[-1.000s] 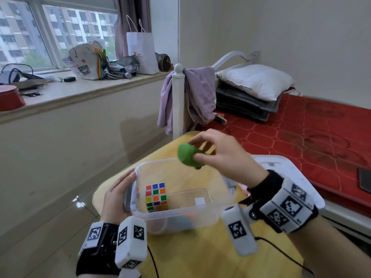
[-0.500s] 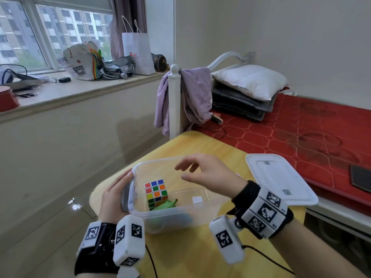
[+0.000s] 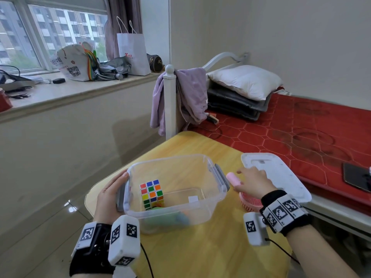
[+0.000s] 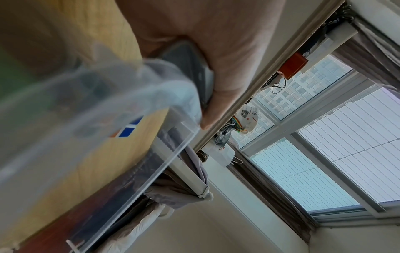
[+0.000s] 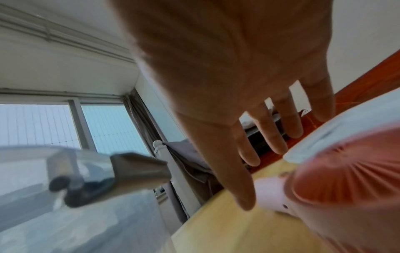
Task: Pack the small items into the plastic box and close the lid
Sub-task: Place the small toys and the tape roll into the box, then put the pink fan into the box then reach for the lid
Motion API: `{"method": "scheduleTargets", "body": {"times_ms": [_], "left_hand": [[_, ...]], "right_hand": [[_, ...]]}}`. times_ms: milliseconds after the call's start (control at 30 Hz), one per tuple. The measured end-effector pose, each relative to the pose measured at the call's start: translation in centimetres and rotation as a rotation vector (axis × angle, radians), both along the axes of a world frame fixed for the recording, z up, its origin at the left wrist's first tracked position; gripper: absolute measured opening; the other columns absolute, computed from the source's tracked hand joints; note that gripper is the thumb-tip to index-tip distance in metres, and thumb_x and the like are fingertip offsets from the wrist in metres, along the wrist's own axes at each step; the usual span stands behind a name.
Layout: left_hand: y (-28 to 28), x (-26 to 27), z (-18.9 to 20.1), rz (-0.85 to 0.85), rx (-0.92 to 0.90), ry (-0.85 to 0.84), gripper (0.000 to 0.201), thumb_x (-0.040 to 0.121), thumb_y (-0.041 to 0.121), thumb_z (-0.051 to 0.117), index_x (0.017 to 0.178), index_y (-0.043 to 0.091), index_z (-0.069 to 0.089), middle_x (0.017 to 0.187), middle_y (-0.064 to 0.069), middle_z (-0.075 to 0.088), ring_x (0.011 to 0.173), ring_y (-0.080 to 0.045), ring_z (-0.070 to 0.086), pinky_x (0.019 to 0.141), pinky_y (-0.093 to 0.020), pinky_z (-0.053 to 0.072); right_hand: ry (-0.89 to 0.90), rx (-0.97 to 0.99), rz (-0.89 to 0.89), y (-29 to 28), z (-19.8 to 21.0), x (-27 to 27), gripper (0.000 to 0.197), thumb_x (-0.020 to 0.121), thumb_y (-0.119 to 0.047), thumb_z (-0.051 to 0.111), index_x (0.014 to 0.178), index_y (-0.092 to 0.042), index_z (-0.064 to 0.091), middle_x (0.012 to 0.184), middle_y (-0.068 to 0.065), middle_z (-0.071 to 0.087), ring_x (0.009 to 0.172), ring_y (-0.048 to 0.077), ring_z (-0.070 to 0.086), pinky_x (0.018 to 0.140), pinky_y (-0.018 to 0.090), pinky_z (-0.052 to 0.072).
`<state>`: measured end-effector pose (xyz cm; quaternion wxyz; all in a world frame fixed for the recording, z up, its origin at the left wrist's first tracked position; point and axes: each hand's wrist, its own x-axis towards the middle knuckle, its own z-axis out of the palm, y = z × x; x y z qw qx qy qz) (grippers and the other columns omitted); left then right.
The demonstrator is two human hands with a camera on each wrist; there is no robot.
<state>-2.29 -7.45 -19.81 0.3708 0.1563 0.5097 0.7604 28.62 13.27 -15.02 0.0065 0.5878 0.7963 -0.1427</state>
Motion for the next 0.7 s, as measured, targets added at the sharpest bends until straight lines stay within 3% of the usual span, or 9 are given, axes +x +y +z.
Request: {"method": "scheduleTargets", "body": {"times_ms": [133,200,267,333,500,700], "left_hand": [[0.0,-0.2,-0.1,-0.003,-0.005,-0.009,0.030,0.092,0.030,0.069,0.119,0.020,0.076,0.105,-0.006,0.073,0.094,-0.021,0.065,0.063,-0.026,0.055],[0.0,-0.1,-0.1,-0.004,-0.005,-0.013,0.029,0.092,0.030,0.068,0.118,0.020,0.076,0.103,-0.006,0.074,0.087,-0.019,0.067,0.058,-0.024,0.056],[-0.1,0.0,0.0,0.001,-0.001,-0.006,0.028,0.093,0.030,0.068,0.118,0.021,0.076,0.105,-0.006,0.075,0.091,-0.020,0.067,0.060,-0.025,0.056],[-0.2,-0.1,-0.1,0.000,0.006,-0.002,0.031,0.092,0.032,0.069,0.120,0.021,0.076,0.110,-0.006,0.074,0.100,-0.022,0.065,0.065,-0.027,0.055],[-0.2,0.2,0.3,-0.039,0.009,-0.028,0.036,0.092,0.033,0.068,0.125,0.020,0.073,0.107,-0.008,0.069,0.085,-0.019,0.065,0.056,-0.024,0.056],[-0.2,0.7,0.8,0.005,0.022,-0.025,0.032,0.096,0.026,0.064,0.125,0.015,0.073,0.110,-0.013,0.073,0.089,-0.023,0.067,0.053,-0.023,0.057]], "right_hand": [[-0.075,-0.070,0.005,-0.6,-1.9,-0.2,0.071,0.080,-0.035,0.070,0.142,-0.031,0.035,0.133,0.007,0.046,0.127,0.031,0.038,0.098,0.048,0.043],[-0.113,-0.040,-0.006,-0.9,-2.3,-0.5,0.072,0.081,-0.028,0.068,0.143,-0.033,0.030,0.133,0.007,0.045,0.125,0.031,0.039,0.095,0.049,0.041],[-0.118,-0.038,-0.014,-0.9,-2.4,-0.7,0.073,0.081,-0.024,0.066,0.143,-0.035,0.028,0.131,0.008,0.046,0.124,0.031,0.040,0.094,0.050,0.040],[-0.076,-0.054,-0.023,-0.8,-2.2,-0.8,0.073,0.078,-0.025,0.068,0.141,-0.036,0.032,0.126,0.007,0.050,0.121,0.031,0.045,0.094,0.049,0.043],[0.092,-0.019,-0.063,-0.9,-0.5,-0.9,0.083,0.070,-0.031,0.071,0.144,-0.033,0.033,0.124,0.003,0.059,0.112,0.028,0.057,0.092,0.048,0.046],[0.263,0.156,-0.056,-1.6,4.6,-1.4,0.075,0.068,-0.038,0.071,0.138,-0.031,0.044,0.113,0.001,0.059,0.104,0.025,0.059,0.090,0.050,0.050]]}}
